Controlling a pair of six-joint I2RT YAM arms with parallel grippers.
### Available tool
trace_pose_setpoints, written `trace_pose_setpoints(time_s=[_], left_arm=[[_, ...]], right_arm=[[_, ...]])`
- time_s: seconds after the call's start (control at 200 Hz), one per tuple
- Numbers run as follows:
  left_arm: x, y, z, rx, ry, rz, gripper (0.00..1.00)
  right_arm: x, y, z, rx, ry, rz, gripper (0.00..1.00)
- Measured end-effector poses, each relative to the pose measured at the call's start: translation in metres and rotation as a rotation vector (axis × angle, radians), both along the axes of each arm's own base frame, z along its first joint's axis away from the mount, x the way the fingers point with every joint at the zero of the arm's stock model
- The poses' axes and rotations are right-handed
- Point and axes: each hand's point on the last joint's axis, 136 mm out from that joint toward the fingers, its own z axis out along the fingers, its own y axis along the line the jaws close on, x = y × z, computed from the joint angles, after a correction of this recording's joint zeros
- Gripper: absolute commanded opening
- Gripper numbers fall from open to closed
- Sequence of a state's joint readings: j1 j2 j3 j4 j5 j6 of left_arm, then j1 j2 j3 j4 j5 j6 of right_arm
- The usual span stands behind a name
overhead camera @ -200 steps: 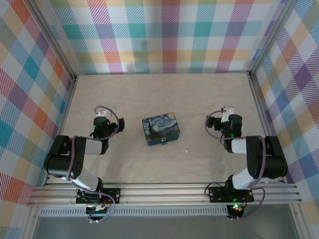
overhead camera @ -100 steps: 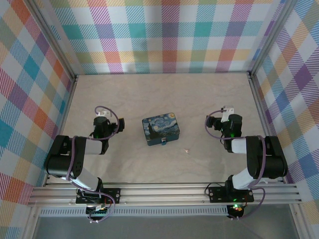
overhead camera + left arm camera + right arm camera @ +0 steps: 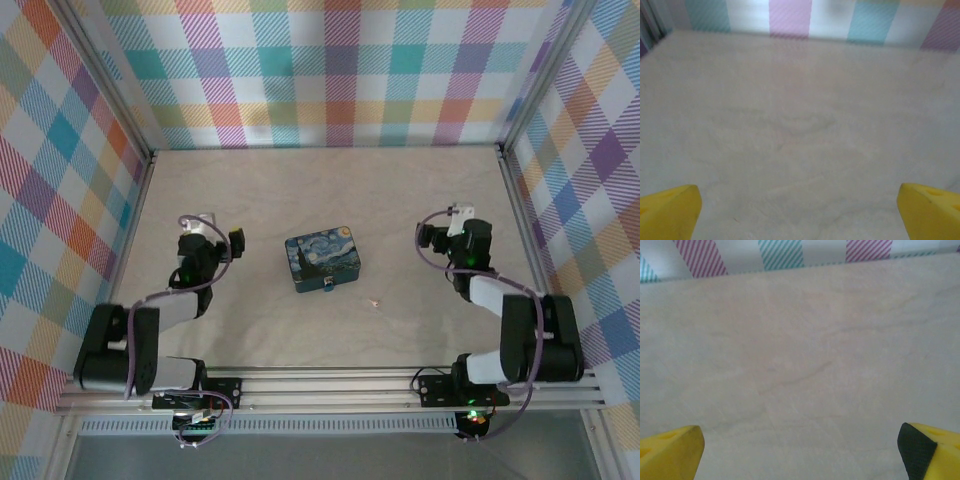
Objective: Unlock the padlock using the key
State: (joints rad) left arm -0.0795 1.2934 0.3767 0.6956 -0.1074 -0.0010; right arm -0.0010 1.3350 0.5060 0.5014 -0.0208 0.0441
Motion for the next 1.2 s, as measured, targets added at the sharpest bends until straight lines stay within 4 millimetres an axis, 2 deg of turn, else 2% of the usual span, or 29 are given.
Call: trace_pose_setpoints(time_s=[0.095,0.175,0.24,0.3,0.455,0.685,0.82,0.905,1.035,1.2], left_arm=[[-0.005,0.003,0.028,-0.052,-0.057,0.026,1.0],[-0.007,0.003,0.045,-0.121,-0.075,0.043,1.0],[-0.007,-0.001,0.057,-0.189,-0.084,0.035,1.0],[-0.008,-0.007,0.066,-0.258,-0.087,0.016,1.0],[-0.012,-0.027,0.075,-0.421,-0.046,-0.054,1.0],[-0.025,-0.064,0.069,-0.592,0.059,-0.16,1.0],[-0.032,-0.092,0.068,-0.642,0.099,-0.233,1.0],[-0.034,-0.107,0.062,-0.655,0.134,-0.266,1.0],[-0.035,-0.118,0.049,-0.664,0.183,-0.279,1.0],[-0.035,-0.122,0.043,-0.661,0.204,-0.281,1.0]], right_arm=[[0.002,0.005,0.04,0.031,-0.023,0.015,1.0],[0.0,0.01,0.066,0.073,-0.022,0.03,1.0],[-0.005,0.016,0.075,0.11,0.007,0.041,1.0],[-0.011,0.022,0.074,0.137,0.053,0.045,1.0],[-0.034,0.047,0.048,0.185,0.242,0.067,1.0],[-0.079,0.077,0.008,0.208,0.495,0.094,1.0],[-0.106,0.104,-0.015,0.186,0.634,0.153,1.0],[-0.122,0.119,-0.035,0.156,0.732,0.189,0.97],[-0.143,0.133,-0.062,0.091,0.879,0.229,0.88],[-0.154,0.147,-0.078,0.043,0.99,0.272,0.75]])
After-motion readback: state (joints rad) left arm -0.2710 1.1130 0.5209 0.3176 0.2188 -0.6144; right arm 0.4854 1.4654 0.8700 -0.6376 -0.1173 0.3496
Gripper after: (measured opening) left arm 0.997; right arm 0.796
